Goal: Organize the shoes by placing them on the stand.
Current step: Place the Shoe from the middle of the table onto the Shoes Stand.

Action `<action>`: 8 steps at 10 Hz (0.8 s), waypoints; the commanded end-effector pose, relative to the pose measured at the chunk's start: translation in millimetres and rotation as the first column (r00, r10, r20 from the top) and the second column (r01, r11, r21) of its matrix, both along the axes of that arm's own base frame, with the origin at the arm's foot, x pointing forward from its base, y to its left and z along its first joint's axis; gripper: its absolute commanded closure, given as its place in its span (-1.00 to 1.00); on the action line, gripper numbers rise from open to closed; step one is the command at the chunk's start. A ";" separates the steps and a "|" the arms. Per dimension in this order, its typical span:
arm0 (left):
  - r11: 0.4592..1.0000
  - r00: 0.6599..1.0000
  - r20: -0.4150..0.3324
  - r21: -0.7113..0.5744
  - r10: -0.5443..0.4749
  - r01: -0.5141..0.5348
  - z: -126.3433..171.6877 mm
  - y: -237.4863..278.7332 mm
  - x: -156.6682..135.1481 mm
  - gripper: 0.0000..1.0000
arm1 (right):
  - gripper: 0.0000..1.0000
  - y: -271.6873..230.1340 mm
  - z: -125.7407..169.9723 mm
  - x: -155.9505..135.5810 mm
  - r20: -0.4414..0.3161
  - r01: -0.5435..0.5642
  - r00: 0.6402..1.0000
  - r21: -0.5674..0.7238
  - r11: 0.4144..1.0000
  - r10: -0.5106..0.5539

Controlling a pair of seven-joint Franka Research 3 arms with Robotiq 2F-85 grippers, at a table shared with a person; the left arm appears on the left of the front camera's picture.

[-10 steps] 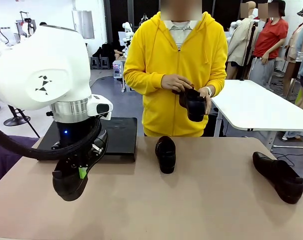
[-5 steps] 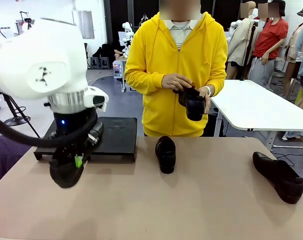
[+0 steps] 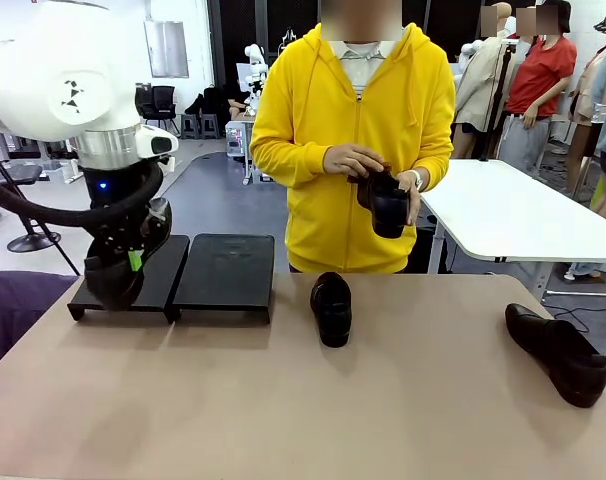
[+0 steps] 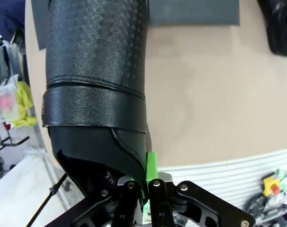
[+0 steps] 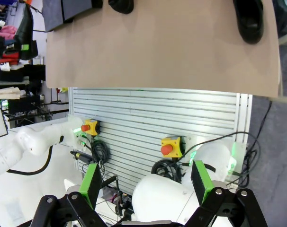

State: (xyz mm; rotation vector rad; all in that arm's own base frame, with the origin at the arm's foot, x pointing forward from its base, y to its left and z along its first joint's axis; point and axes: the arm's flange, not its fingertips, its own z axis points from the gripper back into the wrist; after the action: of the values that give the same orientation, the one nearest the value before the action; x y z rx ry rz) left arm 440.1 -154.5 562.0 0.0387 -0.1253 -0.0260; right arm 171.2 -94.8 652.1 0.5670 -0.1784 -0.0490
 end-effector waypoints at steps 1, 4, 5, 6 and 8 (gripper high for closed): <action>0.999 0.999 0.037 -0.042 -0.021 0.023 -16.3 -4.7 37.5 1.00 | -1.00 -0.7 4.6 -1.0 0.010 -0.023 1.000 0.011 1.000 0.023; 0.994 0.986 0.126 0.048 -0.106 0.101 -57.1 -16.2 107.4 1.00 | -1.00 -0.7 4.6 -1.0 0.010 -0.023 1.000 0.011 1.000 0.023; 0.993 0.990 0.088 -0.013 -0.113 0.114 -61.3 -14.8 118.8 1.00 | -1.00 -0.7 4.6 -1.0 0.010 -0.023 1.000 0.011 1.000 0.023; 0.988 0.990 -0.032 -0.081 -0.135 0.132 -59.2 -21.4 122.7 1.00 | -1.00 -0.7 4.6 -1.0 0.010 -0.023 1.000 0.011 1.000 0.023; 0.996 0.992 0.090 -0.002 -0.090 0.091 -77.9 -20.0 107.3 1.00 | -1.00 -0.7 4.6 -1.0 0.010 -0.023 1.000 0.011 1.000 0.023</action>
State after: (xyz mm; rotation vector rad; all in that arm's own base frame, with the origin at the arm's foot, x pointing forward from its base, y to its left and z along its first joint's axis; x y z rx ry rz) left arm 559.8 -179.7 476.4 0.0014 -0.1690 -0.1341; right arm 171.1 -94.7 652.4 0.5665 -0.1786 -0.0487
